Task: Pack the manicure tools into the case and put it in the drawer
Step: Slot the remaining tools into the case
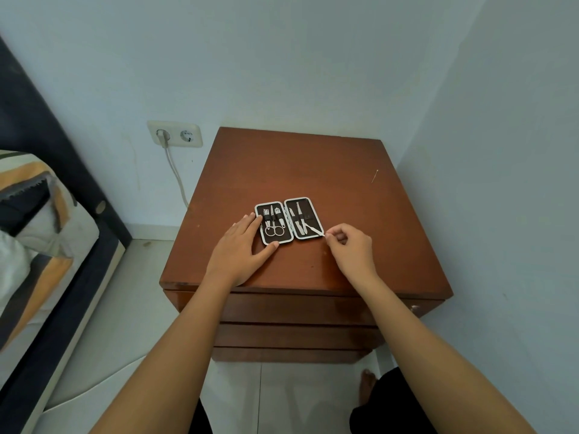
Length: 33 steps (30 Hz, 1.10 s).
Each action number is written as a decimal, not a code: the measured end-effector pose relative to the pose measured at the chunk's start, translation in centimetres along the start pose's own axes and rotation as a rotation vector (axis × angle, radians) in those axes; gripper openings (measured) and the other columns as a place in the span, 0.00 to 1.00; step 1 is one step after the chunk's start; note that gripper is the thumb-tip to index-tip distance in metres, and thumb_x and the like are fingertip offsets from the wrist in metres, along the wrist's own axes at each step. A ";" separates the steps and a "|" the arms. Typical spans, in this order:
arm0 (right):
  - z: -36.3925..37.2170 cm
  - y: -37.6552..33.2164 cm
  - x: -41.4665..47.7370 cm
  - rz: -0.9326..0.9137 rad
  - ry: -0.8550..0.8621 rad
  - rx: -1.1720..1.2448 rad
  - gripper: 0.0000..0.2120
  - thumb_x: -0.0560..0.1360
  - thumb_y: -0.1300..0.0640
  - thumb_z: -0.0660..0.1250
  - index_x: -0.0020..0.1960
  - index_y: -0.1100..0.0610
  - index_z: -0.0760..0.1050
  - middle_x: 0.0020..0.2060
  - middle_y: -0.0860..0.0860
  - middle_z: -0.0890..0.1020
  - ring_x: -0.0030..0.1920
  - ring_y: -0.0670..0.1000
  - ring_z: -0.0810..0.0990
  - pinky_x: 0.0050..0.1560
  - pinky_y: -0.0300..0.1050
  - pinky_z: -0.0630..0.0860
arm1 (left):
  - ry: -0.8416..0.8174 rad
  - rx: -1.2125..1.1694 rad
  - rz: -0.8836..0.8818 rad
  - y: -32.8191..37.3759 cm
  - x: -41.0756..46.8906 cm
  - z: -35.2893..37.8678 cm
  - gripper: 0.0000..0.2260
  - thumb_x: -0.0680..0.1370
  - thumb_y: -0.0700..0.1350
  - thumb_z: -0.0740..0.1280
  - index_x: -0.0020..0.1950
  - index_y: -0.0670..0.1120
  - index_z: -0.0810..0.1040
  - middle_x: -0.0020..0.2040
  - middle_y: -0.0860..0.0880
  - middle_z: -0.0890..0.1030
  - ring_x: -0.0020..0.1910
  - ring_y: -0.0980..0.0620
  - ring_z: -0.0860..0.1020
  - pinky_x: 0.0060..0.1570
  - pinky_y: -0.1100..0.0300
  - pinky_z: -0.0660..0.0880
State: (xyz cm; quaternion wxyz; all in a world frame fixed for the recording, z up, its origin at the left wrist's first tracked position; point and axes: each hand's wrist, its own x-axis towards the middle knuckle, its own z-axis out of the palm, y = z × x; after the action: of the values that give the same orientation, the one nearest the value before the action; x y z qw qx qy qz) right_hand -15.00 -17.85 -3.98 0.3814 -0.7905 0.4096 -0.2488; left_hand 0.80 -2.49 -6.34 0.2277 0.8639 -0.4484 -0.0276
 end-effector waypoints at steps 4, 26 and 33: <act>0.1 0.0 -0.2 0.084 0.044 0.002 0.07 0.73 0.59 0.65 0.39 0.57 0.80 0.36 0.54 0.83 0.38 0.51 0.80 0.33 0.36 0.73 | -0.005 -0.004 -0.005 0.0 0.1 0.1 0.33 0.75 0.65 0.56 0.76 0.51 0.56 0.77 0.50 0.58 0.75 0.52 0.55 0.73 0.55 0.52; 0.9 -0.2 -0.2 -0.272 -0.050 -0.367 0.14 0.78 0.56 0.60 0.60 0.58 0.77 0.39 0.53 0.73 0.42 0.55 0.76 0.39 0.43 0.68 | -0.006 -0.012 -0.002 0.0 0.1 0.0 0.32 0.76 0.65 0.56 0.75 0.50 0.57 0.76 0.50 0.58 0.75 0.52 0.55 0.73 0.55 0.52; 1.3 -1.5 1.0 -0.223 -0.275 -0.623 0.22 0.79 0.47 0.54 0.71 0.53 0.62 0.58 0.57 0.70 0.59 0.58 0.71 0.51 0.51 0.72 | -0.005 -0.021 -0.009 0.1 0.0 -0.1 0.32 0.76 0.64 0.57 0.75 0.50 0.57 0.76 0.50 0.58 0.75 0.53 0.55 0.73 0.56 0.52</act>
State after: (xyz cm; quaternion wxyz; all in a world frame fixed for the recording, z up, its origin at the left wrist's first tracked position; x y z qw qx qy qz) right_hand -12.89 -17.64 -3.47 0.1441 -0.9347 0.3221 -0.0435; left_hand 0.77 -2.49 -6.18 0.2355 0.8635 -0.4447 -0.0352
